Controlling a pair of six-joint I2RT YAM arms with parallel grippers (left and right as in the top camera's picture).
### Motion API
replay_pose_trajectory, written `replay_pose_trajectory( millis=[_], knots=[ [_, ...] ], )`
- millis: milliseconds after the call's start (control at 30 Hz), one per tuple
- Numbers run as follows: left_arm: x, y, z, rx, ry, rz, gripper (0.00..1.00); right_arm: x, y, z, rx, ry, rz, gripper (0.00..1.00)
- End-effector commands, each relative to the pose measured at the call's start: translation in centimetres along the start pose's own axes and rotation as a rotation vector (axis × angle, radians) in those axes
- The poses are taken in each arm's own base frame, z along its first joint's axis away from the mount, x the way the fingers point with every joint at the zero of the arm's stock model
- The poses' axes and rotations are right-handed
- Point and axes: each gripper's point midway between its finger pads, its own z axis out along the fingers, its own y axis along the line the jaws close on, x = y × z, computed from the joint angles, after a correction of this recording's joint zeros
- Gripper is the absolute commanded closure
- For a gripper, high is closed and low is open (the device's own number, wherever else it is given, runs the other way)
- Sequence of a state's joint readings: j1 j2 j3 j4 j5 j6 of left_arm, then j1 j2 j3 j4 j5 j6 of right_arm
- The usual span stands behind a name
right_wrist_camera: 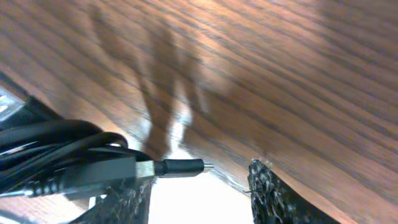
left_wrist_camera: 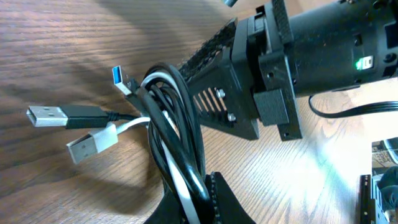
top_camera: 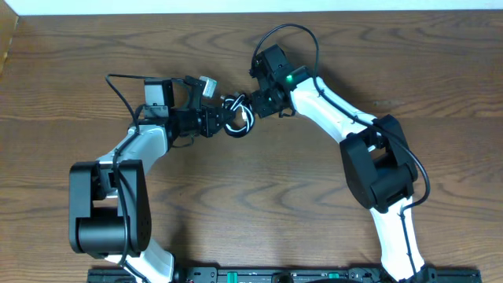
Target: Untangle cables
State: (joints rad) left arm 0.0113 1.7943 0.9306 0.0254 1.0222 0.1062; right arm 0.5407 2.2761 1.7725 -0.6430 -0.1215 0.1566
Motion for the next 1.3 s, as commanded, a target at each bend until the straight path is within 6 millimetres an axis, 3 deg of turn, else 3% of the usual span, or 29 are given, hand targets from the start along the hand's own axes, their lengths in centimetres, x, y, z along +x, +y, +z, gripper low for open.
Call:
replay_pose_trajectory(
  millis=[0,133,300,433,567,767,933,1267],
  knots=[
    [-0.3,-0.8,-0.2,0.054,-0.007,0.016,0.91,-1.5,-5.8,-1.7,0.193,-0.057,0.092,0.55],
    [-0.2,0.3,-0.1,-0.01,-0.002,-0.009,0.89,-1.5,-6.7,-1.8,0.19,-0.062,0.149,0.53],
    [0.3,4.6,-0.7,-0.266,0.0,-0.17,0.86,-1.5,-5.3,-1.6,0.055,-0.045,0.163,0.54],
    [0.8,5.8,-1.1,-0.343,0.009,-0.202,0.83,-1.5,-4.5,-1.7,-0.038,-0.035,0.157,0.58],
    [0.9,6.3,-1.3,-0.377,0.005,-0.216,0.68,-1.6,-1.9,-2.1,-0.204,-0.027,0.082,0.58],
    [0.9,6.6,-1.4,-0.393,0.003,-0.227,0.64,-1.5,1.2,-3.0,-0.386,-0.027,0.008,0.57],
    [1.6,8.0,-2.1,-0.489,0.02,-0.243,0.64,-1.3,2.2,-3.5,-0.449,-0.02,0.006,0.57],
    [1.8,8.0,-1.2,-0.505,0.032,-0.218,0.64,-0.7,2.8,-2.9,-0.407,0.0,-0.01,0.57]
  ],
)
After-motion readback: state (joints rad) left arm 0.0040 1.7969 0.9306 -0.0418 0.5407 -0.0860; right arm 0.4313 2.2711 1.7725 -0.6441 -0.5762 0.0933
